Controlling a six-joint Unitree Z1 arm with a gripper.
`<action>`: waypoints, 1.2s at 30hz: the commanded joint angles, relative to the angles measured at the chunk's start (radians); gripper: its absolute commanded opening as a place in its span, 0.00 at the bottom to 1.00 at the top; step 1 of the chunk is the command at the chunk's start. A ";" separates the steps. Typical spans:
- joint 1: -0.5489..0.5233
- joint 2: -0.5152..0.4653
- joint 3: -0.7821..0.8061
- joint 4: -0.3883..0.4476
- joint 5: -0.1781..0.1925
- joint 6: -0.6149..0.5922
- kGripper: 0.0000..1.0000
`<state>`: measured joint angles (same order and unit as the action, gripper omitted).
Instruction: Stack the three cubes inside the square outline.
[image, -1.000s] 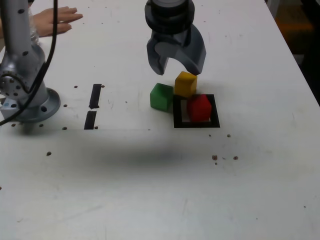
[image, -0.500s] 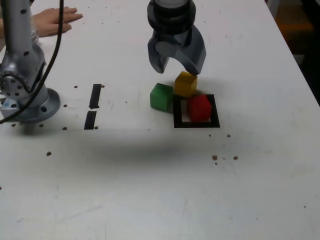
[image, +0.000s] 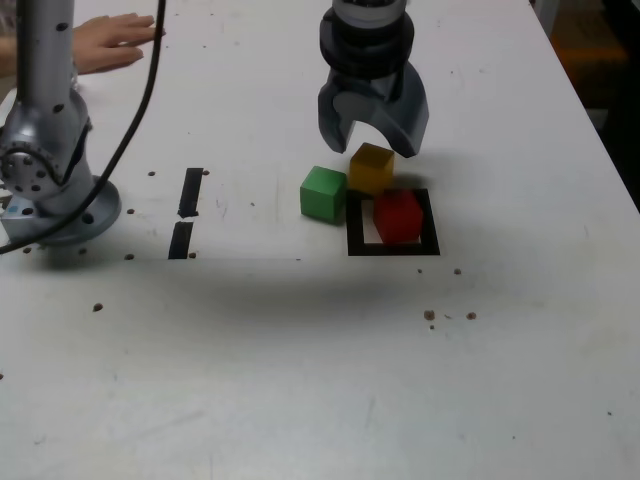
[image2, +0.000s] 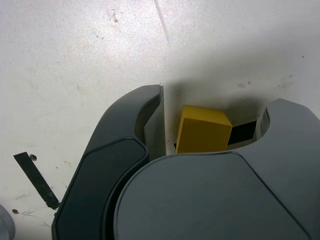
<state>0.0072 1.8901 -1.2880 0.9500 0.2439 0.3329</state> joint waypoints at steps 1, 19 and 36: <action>0.004 0.007 -0.005 -0.002 0.000 0.002 0.74; 0.020 0.068 -0.007 -0.033 0.005 0.002 0.72; 0.028 0.094 0.009 -0.105 0.016 -0.002 0.17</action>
<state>0.0334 1.9831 -1.2828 0.8525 0.2567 0.3319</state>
